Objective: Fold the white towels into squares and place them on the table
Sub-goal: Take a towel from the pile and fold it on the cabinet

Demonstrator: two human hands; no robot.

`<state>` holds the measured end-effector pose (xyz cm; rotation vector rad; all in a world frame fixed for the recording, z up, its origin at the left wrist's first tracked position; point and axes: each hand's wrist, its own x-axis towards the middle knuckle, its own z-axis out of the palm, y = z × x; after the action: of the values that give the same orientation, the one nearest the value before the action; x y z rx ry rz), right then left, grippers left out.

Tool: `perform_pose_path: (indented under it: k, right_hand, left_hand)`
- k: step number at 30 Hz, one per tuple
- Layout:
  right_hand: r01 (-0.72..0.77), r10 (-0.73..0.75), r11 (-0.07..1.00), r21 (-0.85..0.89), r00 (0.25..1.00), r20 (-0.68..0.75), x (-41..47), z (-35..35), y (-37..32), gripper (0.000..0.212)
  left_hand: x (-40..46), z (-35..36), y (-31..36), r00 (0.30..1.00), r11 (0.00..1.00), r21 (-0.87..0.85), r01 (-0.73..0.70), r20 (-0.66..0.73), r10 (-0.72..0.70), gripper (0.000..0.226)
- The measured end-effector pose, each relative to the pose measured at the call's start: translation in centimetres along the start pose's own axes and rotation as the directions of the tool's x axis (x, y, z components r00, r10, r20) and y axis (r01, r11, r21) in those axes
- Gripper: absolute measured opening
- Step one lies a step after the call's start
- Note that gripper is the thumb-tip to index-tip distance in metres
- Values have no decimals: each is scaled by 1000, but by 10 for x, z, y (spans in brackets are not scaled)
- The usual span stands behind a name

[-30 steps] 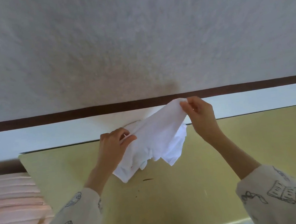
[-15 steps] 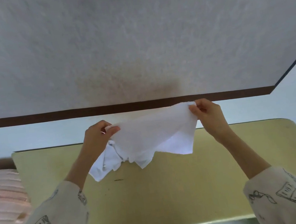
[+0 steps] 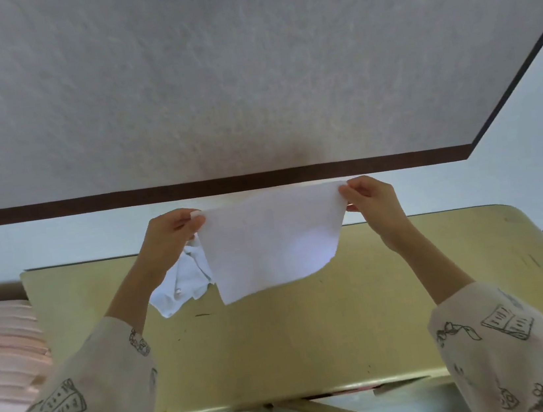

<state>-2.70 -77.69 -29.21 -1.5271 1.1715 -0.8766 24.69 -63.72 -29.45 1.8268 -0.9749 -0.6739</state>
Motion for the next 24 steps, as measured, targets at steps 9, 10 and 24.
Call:
perform_pose_path:
  k: [9,10,24]
  right_hand:
    - [-249,264,963,-98,943,200,-61,-15,88,18]
    - [-286,305,951,-118,929,211,-68,-13,102,13]
    - [-432,496,826,-362,862,102,-73,31,238,16]
  left_hand:
    - [-72,16,-80,926,978,130,163,322,-197,12]
    - [-77,21,-96,905,968,167,186,354,-235,12]
    - [-73,86,-216,855,878,158,452,205,-477,9]
